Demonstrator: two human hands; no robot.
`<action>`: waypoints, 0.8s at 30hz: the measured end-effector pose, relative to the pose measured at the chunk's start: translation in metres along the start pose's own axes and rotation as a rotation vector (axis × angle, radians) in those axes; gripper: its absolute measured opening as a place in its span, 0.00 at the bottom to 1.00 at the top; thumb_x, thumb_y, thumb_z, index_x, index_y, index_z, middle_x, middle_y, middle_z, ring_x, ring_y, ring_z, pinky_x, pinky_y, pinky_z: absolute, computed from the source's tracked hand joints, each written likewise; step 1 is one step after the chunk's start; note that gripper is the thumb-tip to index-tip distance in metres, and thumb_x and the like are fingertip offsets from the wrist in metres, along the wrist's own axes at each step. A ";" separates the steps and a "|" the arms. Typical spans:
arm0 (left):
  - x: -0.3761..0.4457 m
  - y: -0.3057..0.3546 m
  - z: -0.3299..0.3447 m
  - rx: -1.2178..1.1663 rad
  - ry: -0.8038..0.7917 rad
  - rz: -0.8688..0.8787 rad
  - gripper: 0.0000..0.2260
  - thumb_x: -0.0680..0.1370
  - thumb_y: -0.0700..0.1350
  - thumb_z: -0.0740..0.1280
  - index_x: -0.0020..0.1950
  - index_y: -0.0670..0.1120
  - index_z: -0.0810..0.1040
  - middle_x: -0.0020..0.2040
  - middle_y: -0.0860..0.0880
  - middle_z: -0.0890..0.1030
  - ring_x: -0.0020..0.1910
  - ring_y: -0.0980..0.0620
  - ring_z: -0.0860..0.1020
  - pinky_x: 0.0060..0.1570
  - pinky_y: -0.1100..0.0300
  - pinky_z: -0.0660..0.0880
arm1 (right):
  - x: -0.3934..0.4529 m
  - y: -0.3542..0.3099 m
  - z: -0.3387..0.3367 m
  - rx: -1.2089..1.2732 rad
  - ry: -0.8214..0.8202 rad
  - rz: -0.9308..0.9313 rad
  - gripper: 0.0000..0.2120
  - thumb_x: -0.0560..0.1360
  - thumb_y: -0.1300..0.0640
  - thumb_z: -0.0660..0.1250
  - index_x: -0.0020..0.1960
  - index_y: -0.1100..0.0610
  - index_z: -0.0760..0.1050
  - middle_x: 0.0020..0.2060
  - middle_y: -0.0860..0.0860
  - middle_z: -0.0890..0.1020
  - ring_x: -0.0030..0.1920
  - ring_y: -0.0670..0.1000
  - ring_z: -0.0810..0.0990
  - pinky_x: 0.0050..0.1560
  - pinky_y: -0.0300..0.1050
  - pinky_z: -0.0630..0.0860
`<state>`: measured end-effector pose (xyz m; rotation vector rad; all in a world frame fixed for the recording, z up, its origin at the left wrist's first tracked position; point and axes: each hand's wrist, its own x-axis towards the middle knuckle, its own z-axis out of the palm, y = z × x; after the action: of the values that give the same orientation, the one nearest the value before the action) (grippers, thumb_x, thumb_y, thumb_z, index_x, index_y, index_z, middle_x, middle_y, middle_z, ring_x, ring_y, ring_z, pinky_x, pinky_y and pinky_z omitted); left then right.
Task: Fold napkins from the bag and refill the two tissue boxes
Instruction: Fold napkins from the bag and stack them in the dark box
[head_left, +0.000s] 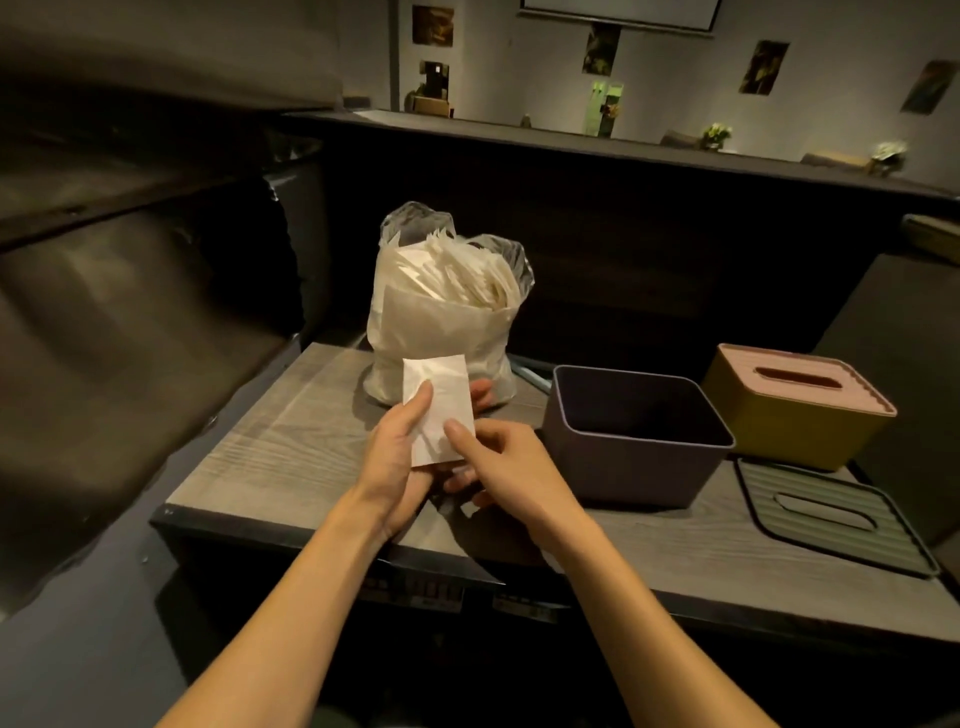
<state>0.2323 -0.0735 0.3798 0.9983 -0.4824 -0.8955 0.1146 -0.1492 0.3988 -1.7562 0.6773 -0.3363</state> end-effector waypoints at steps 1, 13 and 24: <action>0.001 -0.001 -0.002 -0.017 0.009 0.015 0.21 0.86 0.52 0.55 0.65 0.42 0.81 0.63 0.42 0.84 0.63 0.45 0.82 0.58 0.50 0.79 | -0.003 0.000 -0.002 -0.074 0.016 -0.006 0.13 0.83 0.45 0.66 0.52 0.52 0.84 0.42 0.48 0.88 0.41 0.47 0.88 0.43 0.46 0.83; 0.000 0.000 0.001 -0.099 0.053 0.016 0.17 0.86 0.49 0.58 0.70 0.42 0.77 0.63 0.38 0.83 0.64 0.39 0.81 0.69 0.38 0.72 | 0.060 -0.113 -0.050 -1.051 0.661 -0.546 0.15 0.80 0.50 0.68 0.65 0.51 0.79 0.58 0.51 0.81 0.59 0.52 0.78 0.59 0.49 0.75; 0.001 -0.002 0.003 -0.052 0.026 -0.037 0.15 0.86 0.49 0.58 0.65 0.45 0.80 0.59 0.40 0.85 0.59 0.43 0.84 0.59 0.45 0.78 | 0.087 -0.118 -0.064 -1.150 0.776 -0.438 0.09 0.79 0.59 0.66 0.45 0.49 0.82 0.36 0.47 0.80 0.41 0.54 0.79 0.55 0.53 0.66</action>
<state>0.2300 -0.0764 0.3799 0.9731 -0.4177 -0.9229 0.1803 -0.2318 0.5188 -2.9140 1.1587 -1.1267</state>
